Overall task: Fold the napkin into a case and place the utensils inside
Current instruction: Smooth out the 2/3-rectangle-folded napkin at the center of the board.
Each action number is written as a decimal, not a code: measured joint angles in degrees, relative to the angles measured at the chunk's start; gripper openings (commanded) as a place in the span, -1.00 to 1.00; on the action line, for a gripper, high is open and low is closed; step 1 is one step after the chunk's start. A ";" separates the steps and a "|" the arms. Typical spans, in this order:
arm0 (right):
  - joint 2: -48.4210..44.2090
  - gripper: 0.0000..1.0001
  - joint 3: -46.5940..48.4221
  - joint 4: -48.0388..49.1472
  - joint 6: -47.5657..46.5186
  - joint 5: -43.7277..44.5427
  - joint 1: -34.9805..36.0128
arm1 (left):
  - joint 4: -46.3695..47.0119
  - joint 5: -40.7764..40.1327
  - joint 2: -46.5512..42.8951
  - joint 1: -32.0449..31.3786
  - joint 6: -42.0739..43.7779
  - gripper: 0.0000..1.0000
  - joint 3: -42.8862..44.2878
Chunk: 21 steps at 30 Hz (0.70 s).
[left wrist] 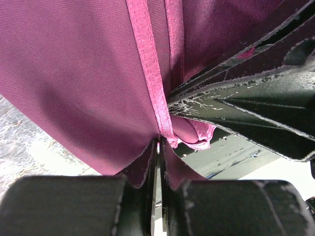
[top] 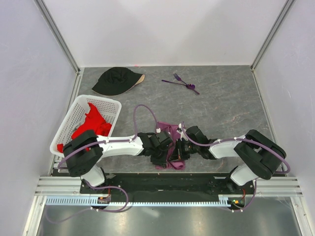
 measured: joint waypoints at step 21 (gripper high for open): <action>-7.21 -0.74 2.78 -12.55 -4.52 4.26 0.33 | -2.36 -0.48 -0.76 -0.17 -0.11 -0.14 1.84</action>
